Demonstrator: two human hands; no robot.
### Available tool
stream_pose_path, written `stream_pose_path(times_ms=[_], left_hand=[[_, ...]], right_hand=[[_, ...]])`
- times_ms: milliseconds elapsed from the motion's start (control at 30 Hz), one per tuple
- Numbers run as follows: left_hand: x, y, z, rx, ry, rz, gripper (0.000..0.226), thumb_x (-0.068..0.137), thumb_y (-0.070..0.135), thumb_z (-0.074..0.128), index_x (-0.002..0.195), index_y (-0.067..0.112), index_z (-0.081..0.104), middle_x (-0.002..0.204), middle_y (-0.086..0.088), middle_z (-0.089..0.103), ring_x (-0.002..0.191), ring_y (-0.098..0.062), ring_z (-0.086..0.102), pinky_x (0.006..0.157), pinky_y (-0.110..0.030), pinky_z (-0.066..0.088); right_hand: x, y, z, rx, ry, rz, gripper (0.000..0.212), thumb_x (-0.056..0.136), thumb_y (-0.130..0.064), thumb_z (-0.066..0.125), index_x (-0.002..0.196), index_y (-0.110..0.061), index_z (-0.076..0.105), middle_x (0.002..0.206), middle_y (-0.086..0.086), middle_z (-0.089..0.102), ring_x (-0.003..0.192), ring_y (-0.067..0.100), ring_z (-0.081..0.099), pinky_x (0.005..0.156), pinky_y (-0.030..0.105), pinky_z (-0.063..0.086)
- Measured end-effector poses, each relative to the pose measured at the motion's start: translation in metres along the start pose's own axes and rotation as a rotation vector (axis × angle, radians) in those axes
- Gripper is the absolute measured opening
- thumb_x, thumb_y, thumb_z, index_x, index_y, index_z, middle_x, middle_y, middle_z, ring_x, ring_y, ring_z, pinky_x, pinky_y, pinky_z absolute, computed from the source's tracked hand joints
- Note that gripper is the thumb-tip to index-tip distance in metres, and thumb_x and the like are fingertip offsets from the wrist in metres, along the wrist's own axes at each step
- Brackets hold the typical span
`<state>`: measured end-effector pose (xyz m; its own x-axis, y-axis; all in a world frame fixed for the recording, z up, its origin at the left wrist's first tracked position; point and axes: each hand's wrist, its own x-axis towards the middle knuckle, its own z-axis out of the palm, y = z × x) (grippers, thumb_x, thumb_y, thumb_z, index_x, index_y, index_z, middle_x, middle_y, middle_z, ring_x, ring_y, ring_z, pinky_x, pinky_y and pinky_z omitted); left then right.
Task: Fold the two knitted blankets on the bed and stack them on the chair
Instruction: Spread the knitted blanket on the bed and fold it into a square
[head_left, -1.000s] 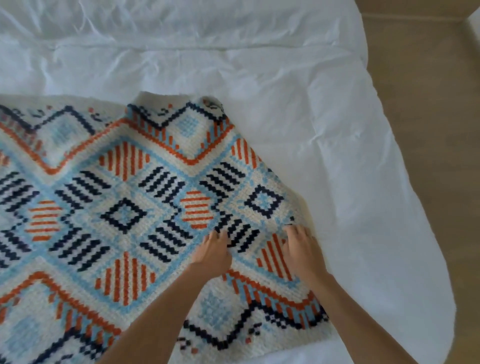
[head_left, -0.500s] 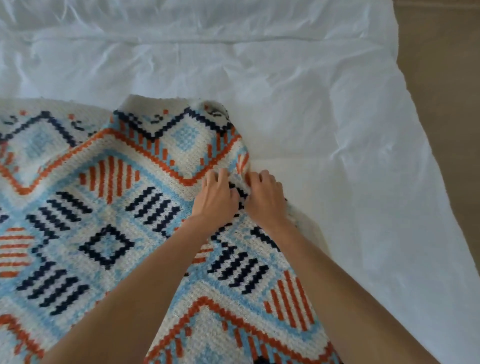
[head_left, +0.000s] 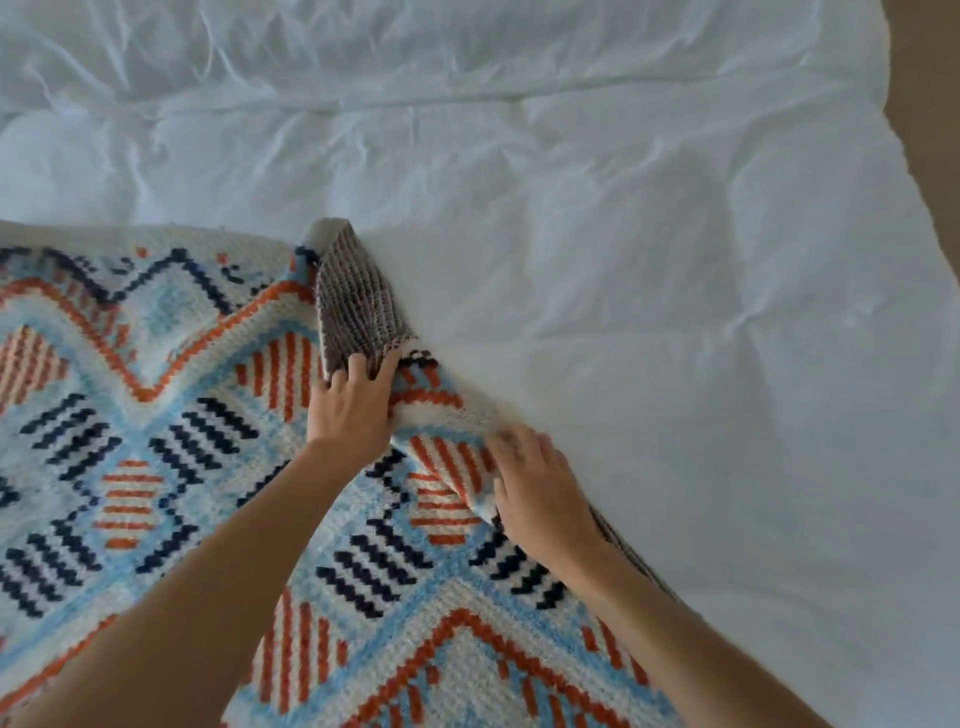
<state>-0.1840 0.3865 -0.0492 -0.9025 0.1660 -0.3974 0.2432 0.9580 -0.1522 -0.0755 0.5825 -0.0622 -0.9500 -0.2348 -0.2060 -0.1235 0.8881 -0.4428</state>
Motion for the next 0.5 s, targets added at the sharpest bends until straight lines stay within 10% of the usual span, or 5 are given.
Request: stream_pose_path(times_ms=[167,300,500], left_hand=[[-0.018,-0.002,0.015,-0.271,-0.040,-0.177,0.074,0.088,0.033,0.059,0.142,0.015,0.011,0.123,-0.020,0.038,0.080,-0.041,0.062,0.058,-0.037,0.039],[-0.034,-0.012,0.032,-0.340,-0.109,-0.286,0.079,0.085,0.034,0.064,0.141,0.015,0.012,0.122,-0.022,0.040,0.089,-0.044,0.061,0.062,-0.039,0.039],[-0.081,-0.026,0.067,-0.222,-0.243,-0.278,0.083,0.087,0.058,0.049,0.144,0.010,0.014,0.121,-0.015,0.052,0.092,-0.031,0.066,0.070,-0.036,0.052]], right_hand=[[0.014,-0.017,0.012,-0.021,-0.043,0.124,0.074,0.086,-0.035,0.051,0.146,-0.018,0.010,0.144,0.013,0.028,0.123,0.028,0.038,0.101,0.039,0.039],[0.017,-0.022,0.015,0.133,-0.050,0.119,0.078,0.089,-0.038,0.054,0.146,-0.030,0.001,0.150,0.013,0.017,0.077,0.014,0.058,0.050,0.012,0.039],[0.022,-0.047,0.009,0.098,-0.026,0.024,0.043,0.098,-0.037,0.034,0.137,-0.019,0.036,0.111,0.004,0.057,0.045,0.003,0.041,0.036,0.015,0.032]])
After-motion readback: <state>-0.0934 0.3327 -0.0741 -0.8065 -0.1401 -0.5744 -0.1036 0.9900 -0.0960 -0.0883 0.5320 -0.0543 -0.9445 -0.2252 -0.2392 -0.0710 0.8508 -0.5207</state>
